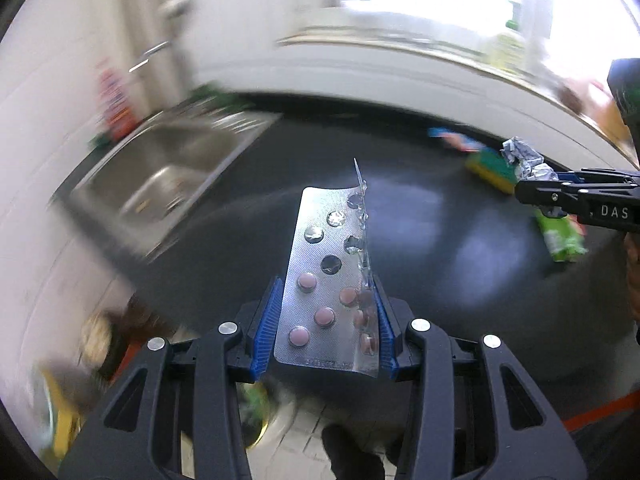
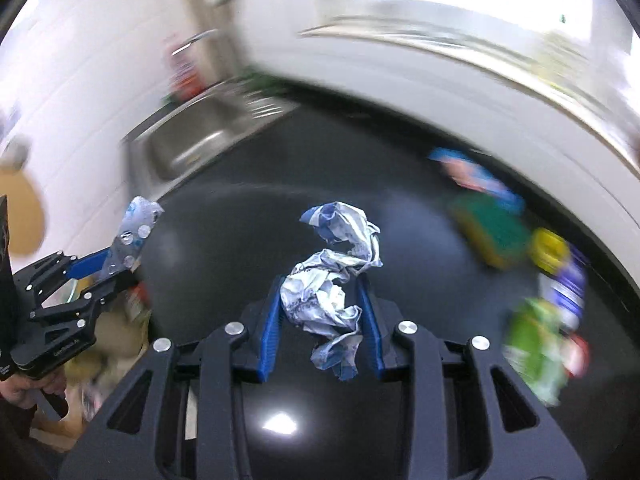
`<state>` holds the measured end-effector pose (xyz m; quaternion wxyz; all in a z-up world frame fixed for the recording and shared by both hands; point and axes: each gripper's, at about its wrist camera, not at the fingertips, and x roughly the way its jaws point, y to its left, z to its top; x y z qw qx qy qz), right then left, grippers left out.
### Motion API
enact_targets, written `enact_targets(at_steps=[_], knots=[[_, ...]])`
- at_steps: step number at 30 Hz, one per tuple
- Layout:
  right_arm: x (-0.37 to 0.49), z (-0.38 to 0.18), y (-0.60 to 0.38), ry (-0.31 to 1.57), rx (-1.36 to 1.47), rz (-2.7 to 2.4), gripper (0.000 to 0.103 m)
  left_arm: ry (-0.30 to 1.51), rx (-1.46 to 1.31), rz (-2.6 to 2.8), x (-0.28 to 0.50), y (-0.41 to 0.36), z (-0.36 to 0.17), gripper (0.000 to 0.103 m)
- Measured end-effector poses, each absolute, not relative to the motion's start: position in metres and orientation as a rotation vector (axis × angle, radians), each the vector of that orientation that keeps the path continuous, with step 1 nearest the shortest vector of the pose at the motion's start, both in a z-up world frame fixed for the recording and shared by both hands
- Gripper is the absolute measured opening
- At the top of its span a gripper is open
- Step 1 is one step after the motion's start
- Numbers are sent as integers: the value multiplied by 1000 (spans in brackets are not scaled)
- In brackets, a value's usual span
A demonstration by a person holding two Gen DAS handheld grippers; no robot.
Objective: Collect trash
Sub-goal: 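Carry the blister pack and tissue over the black bin and release both, then return both open tools to the counter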
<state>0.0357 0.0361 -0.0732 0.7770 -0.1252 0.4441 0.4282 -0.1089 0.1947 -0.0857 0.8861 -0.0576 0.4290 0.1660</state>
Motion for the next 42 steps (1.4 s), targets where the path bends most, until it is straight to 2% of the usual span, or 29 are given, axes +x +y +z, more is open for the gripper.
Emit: enact_targets(at_steps=[6, 14, 23, 29, 31, 33, 34, 35, 42], knots=[[-49, -96, 161, 1015, -417, 1229, 36, 936, -288, 586, -209, 261, -116, 42], [-138, -141, 263, 1145, -555, 1419, 36, 991, -498, 737, -299, 312, -177, 42], [-170, -189, 333, 1227, -670, 1403, 36, 1018, -581, 725, -318, 344, -235, 42], [-170, -199, 347, 1240, -699, 1381, 37, 1015, -598, 700, -312, 360, -246, 43], [-170, -202, 351, 1236, -709, 1381, 40, 1016, -605, 691, -311, 365, -248, 46], [-170, -203, 356, 1235, -717, 1377, 56, 1019, -605, 692, -311, 370, -249, 60], [-169, -202, 357, 1225, -708, 1375, 60, 1015, -605, 695, -311, 371, -249, 69], [-169, -201, 358, 1225, -705, 1374, 66, 1011, -607, 700, -312, 372, -250, 70], [-155, -186, 345, 1217, -662, 1366, 67, 1012, -593, 701, -312, 374, -243, 70]])
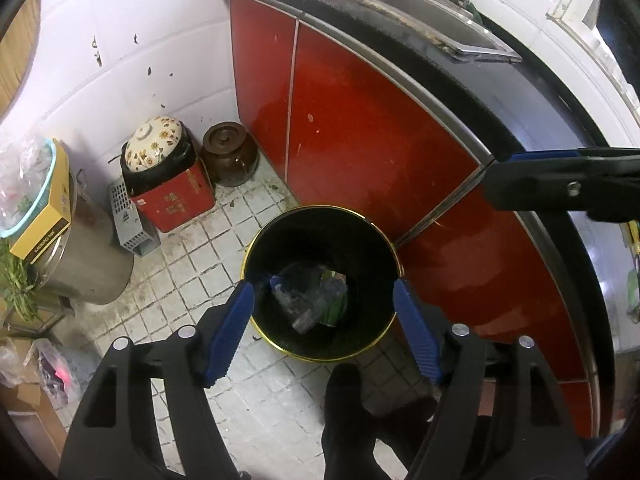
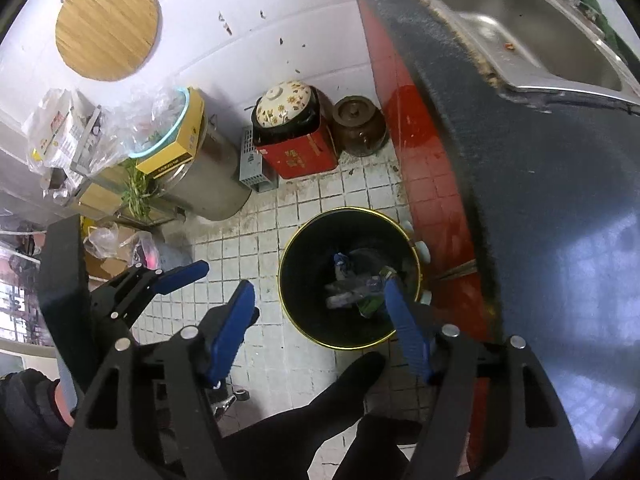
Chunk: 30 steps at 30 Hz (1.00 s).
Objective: Collect trash
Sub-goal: 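Return both open tools to the counter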
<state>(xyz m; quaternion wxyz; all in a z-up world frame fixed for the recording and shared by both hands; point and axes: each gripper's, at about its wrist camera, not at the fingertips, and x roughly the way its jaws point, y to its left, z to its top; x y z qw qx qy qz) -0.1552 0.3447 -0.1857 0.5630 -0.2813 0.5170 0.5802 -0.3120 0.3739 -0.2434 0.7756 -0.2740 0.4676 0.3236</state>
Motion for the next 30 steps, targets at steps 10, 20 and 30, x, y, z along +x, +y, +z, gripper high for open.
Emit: enact_targets(at_steps=[10, 20, 30], knots=[[-72, -98, 232, 1067, -431, 1180, 79, 959, -388, 543, -241, 327, -168, 91], [42, -31, -23, 949, -95, 625, 81, 907, -157, 19, -63, 176, -102, 92], [58, -36, -231, 915, 82, 256, 81, 927, 5, -304, 29, -1, -88, 92]])
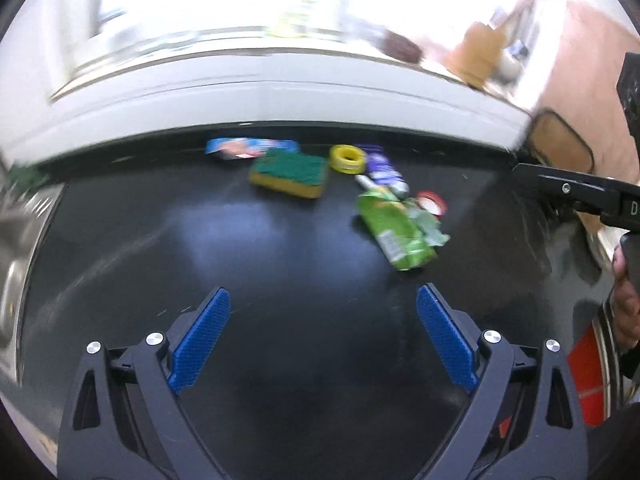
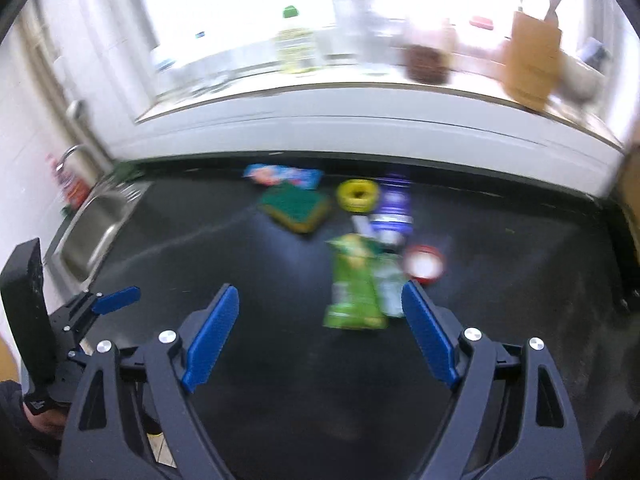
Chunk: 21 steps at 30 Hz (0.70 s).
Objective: Collect trash
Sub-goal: 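Return both open tools to the counter, then grasp the green juice pouch with the left tool while the right tool grasps the red lid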
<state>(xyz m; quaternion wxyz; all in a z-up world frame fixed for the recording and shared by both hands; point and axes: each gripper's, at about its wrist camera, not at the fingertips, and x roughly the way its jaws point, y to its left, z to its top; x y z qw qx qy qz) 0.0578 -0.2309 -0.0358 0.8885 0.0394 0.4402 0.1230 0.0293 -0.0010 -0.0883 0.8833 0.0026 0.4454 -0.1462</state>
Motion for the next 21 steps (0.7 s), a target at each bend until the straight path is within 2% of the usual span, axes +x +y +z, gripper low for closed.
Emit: enact_targets(at_steps=[7, 21], knots=[[68, -59, -288, 952, 99, 209, 81, 986, 40, -345, 63, -63, -110, 92], [143, -116, -312, 1059, 38, 281, 81, 1136, 28, -217, 140, -127, -188, 92]])
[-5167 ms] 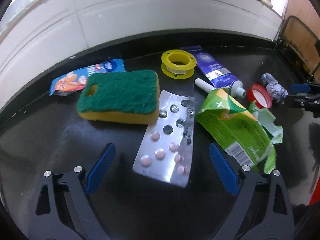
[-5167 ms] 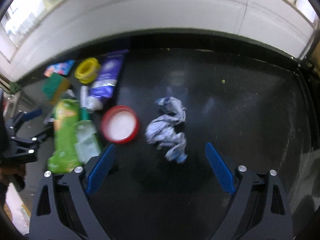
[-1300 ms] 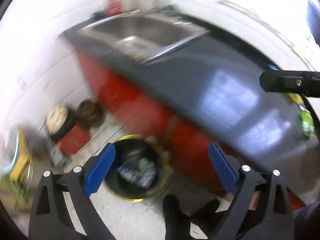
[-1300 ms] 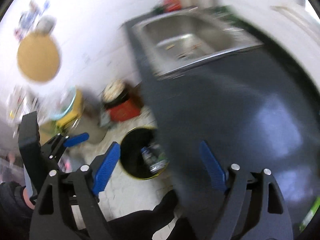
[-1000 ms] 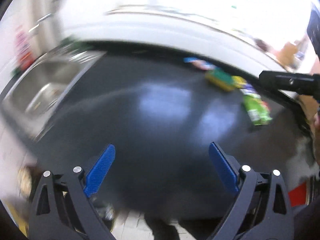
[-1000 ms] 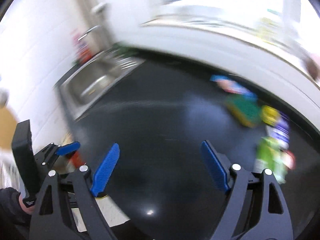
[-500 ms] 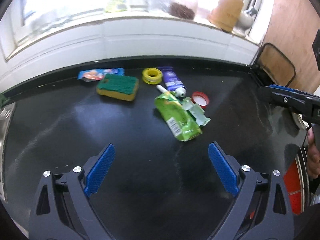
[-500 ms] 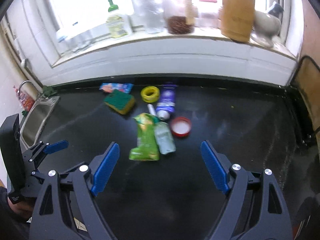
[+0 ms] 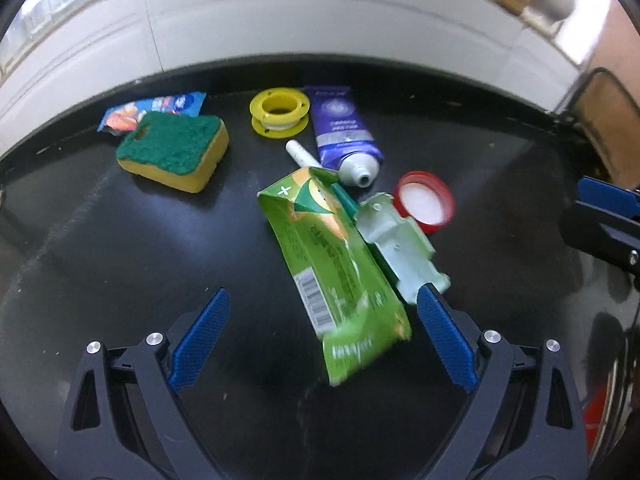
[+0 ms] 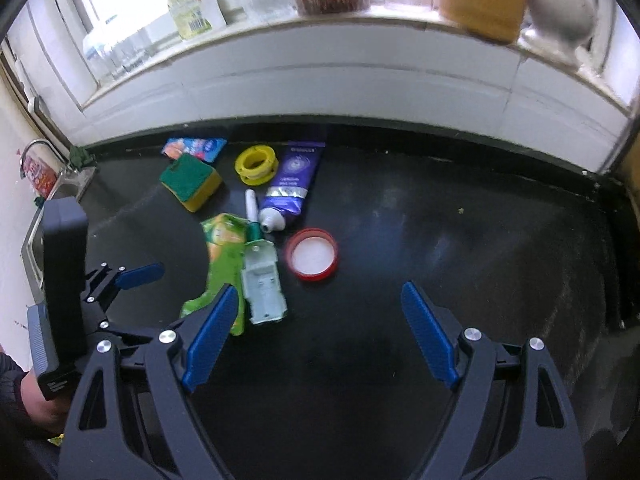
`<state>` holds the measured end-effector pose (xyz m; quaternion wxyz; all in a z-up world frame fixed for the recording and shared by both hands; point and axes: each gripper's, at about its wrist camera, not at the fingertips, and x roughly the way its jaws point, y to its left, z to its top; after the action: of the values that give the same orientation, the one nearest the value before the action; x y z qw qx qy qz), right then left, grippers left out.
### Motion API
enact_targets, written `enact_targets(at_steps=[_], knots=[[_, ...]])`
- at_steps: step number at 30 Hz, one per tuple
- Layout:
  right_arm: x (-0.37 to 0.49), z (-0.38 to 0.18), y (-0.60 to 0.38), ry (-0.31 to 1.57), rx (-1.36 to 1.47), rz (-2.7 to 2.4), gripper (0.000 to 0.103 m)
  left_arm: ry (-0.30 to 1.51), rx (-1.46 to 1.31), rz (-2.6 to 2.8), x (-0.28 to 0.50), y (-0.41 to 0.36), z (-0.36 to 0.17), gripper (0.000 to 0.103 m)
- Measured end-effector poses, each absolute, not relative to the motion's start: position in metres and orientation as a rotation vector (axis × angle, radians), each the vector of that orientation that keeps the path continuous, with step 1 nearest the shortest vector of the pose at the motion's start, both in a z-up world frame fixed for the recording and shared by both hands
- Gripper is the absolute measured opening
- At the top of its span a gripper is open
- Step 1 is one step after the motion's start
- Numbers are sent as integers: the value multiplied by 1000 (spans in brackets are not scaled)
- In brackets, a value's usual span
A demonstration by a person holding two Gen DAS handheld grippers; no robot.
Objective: Collect trash
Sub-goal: 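Grasp the green juice pouch with the left tool while the right tool grasps the red lid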
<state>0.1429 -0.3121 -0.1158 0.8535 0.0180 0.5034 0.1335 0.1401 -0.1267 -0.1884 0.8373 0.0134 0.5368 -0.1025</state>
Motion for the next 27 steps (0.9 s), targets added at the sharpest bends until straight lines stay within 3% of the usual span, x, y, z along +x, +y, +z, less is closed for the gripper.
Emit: enact_targets(at_steps=[10, 17, 19, 20, 21, 22, 23, 25, 27], knots=[[201, -188, -286, 1155, -83, 355, 81, 1174, -5, -189, 159, -111, -214, 92], [220, -206, -272, 1147, -165, 381, 81, 1156, 30, -194, 173, -108, -220, 92], [219, -206, -267, 1123, -209, 387, 75, 1149, 46, -194, 176, -109, -221, 89], [219, -205, -266, 1109, -225, 394, 69, 1142, 50, -196, 177, -109, -220, 84], [219, -204, -265, 1101, -223, 406, 54, 1136, 55, -201, 177, -110, -219, 80], [219, -203, -263, 1102, -229, 403, 50, 1127, 68, -209, 177, -111, -218, 69], [219, -203, -263, 1106, -223, 404, 49, 1118, 85, -218, 177, -114, -216, 53], [221, -201, -263, 1114, -211, 401, 49, 1115, 112, -243, 176, -120, -215, 42], [220, -198, -264, 1122, -189, 393, 49, 1121, 110, -249, 174, -121, -214, 38]])
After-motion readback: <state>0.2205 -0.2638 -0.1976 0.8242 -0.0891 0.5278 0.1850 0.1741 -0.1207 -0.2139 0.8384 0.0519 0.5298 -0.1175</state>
